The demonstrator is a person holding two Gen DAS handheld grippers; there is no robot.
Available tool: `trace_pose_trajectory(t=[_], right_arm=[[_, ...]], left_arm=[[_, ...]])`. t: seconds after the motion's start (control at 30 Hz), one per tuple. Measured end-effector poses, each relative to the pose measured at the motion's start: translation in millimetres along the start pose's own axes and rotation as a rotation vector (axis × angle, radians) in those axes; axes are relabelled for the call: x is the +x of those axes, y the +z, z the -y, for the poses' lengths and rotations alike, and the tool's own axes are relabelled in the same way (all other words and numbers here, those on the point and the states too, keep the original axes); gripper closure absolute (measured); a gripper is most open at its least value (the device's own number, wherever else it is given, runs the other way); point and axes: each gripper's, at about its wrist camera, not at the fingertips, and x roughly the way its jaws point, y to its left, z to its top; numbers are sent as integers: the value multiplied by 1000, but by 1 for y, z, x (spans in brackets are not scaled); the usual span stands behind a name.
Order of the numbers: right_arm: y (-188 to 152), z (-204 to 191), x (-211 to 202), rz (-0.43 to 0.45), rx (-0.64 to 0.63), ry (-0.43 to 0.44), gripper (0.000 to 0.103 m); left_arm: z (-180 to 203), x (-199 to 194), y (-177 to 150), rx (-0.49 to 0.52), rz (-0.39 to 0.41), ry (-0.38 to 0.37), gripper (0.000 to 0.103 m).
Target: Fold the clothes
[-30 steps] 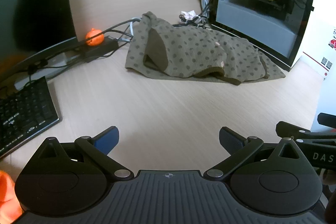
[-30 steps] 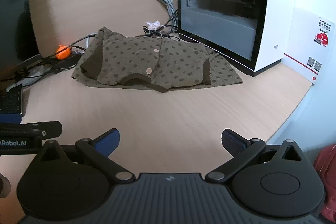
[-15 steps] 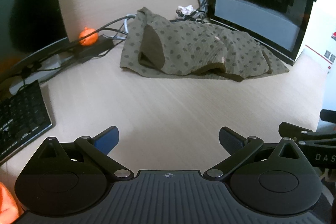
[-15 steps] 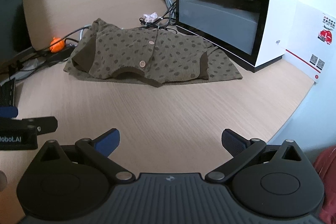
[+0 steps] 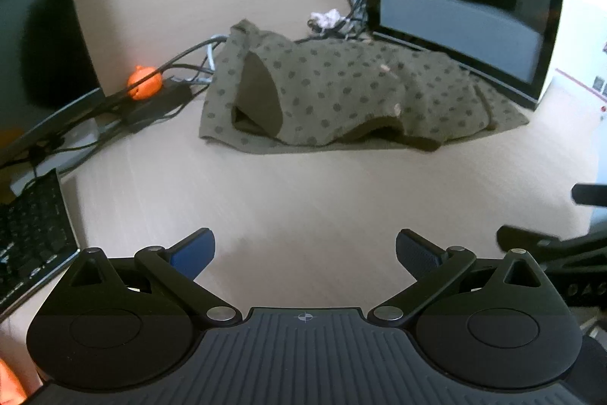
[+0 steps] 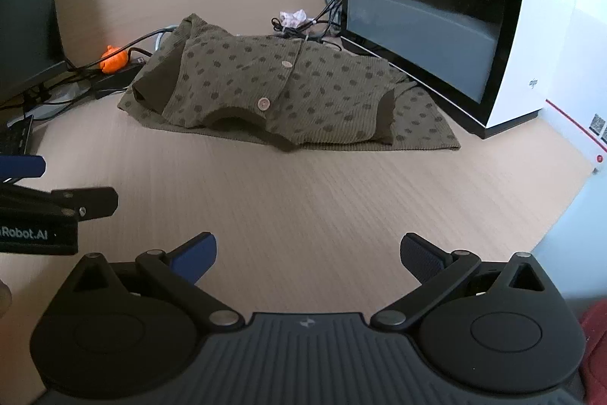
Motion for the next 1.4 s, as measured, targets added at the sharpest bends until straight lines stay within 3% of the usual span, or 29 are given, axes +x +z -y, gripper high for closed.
trace_pose_trajectory(t=[0.3,0.53,0.73,0.83,0.93,1.0,1.07,1.17,1.33,1.4], right_arm=[[12,14,25,-34,-23,7,0],[43,14,66,17,-77,-16,0],[66,9,107,34,-164,15,0],[74,-2,123,50,-280,30,0],[86,-13,133,125,-413,-19,0],[103,-3,129,211,-377,-72,0],[120,15,123,254,-278,-72,0],[136,30,127,254,-259,-89,0],[135,45,116,235,-259,-11,0],[127,49,109,209,-260,63,0]], left_arm=[[2,23,7,8,-34,47,0],[-4,29,25,17,-55,109,0],[-9,34,44,31,-53,161,0],[-6,38,49,44,-57,164,0],[3,43,53,79,-65,139,0],[11,48,56,121,-58,121,0],[20,57,62,169,-46,107,0],[41,85,77,282,-23,99,0],[54,135,104,438,17,199,0],[45,144,116,429,34,248,0]])
